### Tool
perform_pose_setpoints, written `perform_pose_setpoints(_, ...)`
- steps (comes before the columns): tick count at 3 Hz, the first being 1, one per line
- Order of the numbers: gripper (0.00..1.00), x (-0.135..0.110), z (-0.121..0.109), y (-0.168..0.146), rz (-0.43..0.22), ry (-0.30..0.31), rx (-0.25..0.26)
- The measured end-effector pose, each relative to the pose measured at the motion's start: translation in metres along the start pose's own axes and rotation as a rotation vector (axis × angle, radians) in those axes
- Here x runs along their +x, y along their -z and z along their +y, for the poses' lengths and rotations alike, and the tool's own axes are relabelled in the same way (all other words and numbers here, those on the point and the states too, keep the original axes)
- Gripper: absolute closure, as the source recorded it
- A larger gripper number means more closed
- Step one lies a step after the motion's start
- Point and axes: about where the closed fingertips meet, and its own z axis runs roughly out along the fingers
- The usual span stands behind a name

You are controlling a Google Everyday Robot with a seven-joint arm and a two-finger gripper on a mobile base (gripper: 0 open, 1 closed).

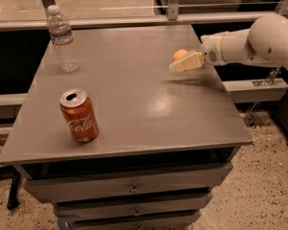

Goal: Move orange near water bottle

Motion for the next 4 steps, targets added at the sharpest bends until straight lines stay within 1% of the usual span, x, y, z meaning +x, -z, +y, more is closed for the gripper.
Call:
perform_pose_setpoints(1, 0.18, 0.008, -0.009, -0.011, -0.023, -0.041, 0.011)
perform_pose_setpoints(2, 0.41, 0.014, -0.011, -0.016, -0.029, -0.068, 0.013)
perform_pose_setpoints(3, 0.64, 0.009, -0.006, -0.019, -0.038, -0.086, -0.006)
perform_pose_setpoints(4, 0.87, -0.012, 0.014, -0.022, -0.079, -0.093, -0.045)
